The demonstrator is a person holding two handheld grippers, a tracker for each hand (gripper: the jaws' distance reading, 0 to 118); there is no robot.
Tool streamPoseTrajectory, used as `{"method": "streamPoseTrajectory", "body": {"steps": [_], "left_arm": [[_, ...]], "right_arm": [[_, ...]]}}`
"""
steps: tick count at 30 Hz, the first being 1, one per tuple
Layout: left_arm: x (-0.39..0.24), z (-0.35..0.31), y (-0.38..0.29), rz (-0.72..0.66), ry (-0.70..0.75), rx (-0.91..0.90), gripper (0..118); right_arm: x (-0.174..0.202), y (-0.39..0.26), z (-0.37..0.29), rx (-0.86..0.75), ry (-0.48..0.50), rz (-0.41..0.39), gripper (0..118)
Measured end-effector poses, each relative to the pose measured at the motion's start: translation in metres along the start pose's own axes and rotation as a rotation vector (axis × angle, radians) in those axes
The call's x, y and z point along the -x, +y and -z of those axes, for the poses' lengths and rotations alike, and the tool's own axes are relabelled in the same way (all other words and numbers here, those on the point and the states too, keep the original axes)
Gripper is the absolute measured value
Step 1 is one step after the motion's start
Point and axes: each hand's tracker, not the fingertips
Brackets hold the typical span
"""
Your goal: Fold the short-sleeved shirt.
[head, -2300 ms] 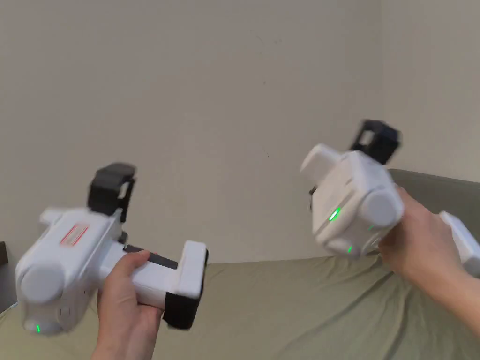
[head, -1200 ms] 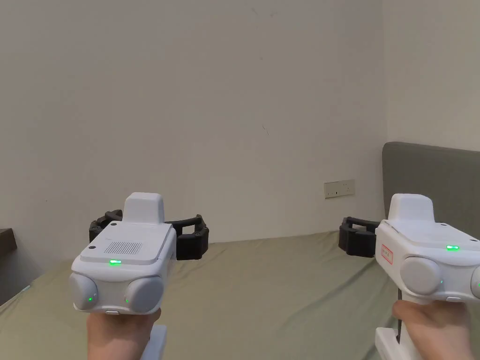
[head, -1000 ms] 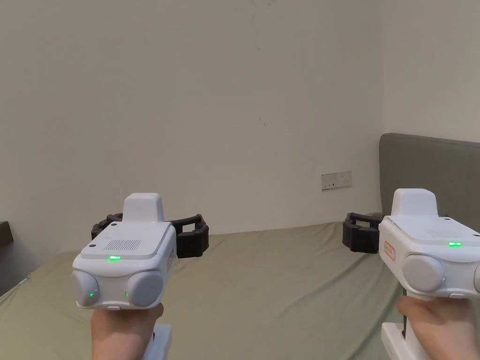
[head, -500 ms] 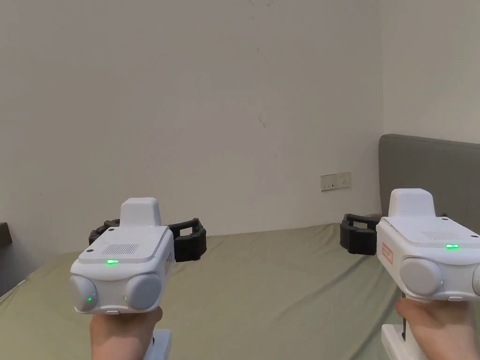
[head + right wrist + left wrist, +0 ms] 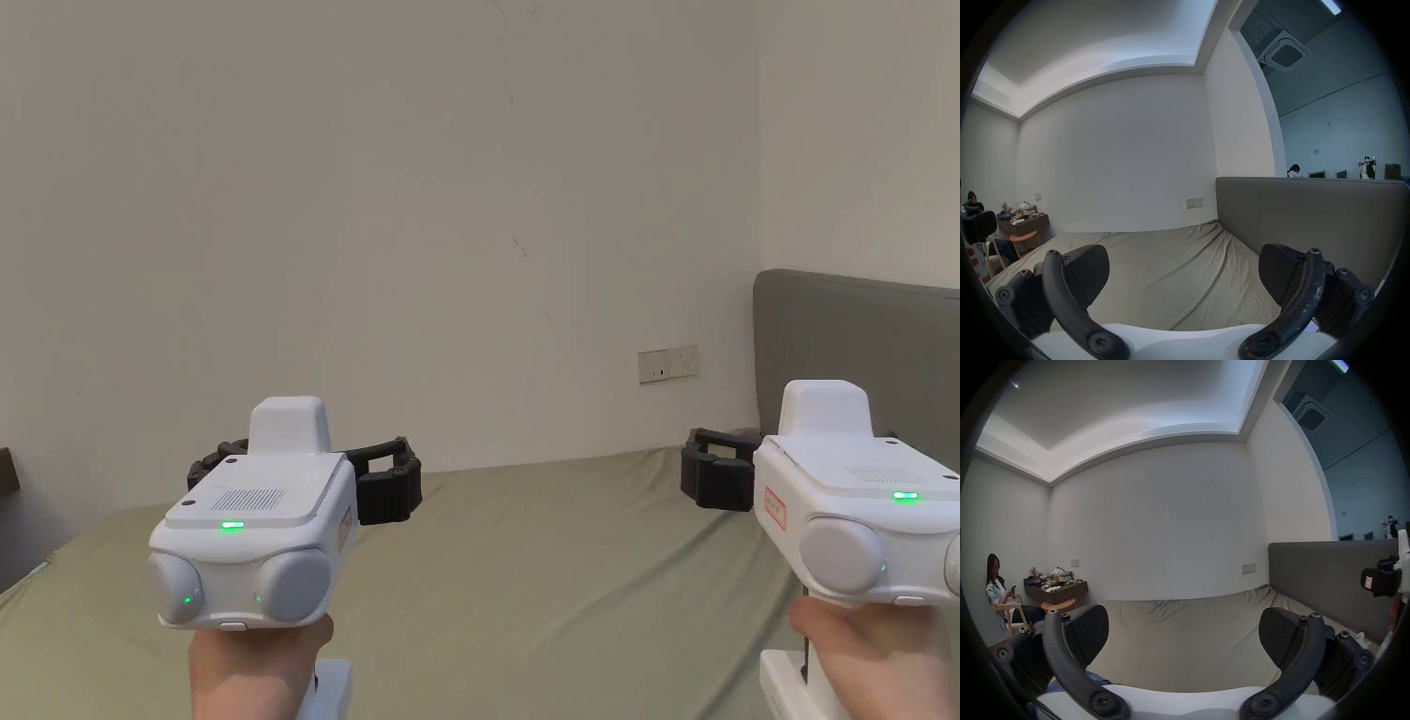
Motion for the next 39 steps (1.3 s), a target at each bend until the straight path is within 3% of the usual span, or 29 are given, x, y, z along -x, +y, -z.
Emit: {"method": "streamPoseTrajectory", "body": {"steps": [39], "left_arm": [[0.023,-0.005,0.006,-0.079,0.031,-0.036,118]], "right_arm": [[0.012,0.005,-0.004,-0.022,0.025,-0.035,118]]}}
